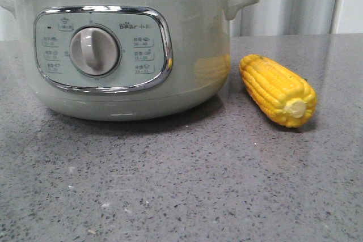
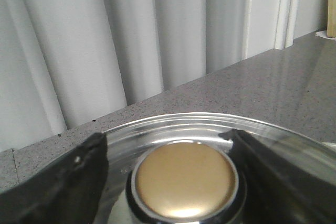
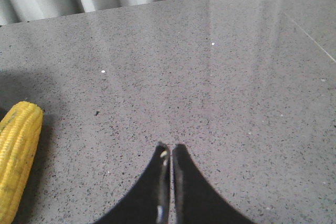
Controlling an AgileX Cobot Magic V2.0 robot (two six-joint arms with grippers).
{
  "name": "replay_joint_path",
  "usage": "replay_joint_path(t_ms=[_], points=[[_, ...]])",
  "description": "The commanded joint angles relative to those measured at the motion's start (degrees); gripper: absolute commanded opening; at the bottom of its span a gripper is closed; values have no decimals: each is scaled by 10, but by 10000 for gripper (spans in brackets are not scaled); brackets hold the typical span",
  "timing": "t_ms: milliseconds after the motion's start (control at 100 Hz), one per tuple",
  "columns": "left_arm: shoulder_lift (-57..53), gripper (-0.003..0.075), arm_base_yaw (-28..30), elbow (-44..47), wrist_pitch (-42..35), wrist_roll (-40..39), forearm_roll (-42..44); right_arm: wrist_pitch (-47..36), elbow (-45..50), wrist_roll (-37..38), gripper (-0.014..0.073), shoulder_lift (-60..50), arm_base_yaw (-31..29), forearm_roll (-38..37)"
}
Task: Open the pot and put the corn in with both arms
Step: 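Lift the glass lid off the pot and set it beside the pot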
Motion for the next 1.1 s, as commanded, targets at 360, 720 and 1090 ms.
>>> replay_joint_path(t_ms=[360, 720, 1090], points=[[-14, -20, -6, -18, -56, -6, -3, -40, -15, -6, -74, 7, 1, -4], [-72, -20, -6, -24, -85, 0, -3, -40, -15, -6, -74, 7, 1, -4], [-184, -20, 90, -33, -34, 3, -3, -40, -15, -6, -74, 7, 1, -4]])
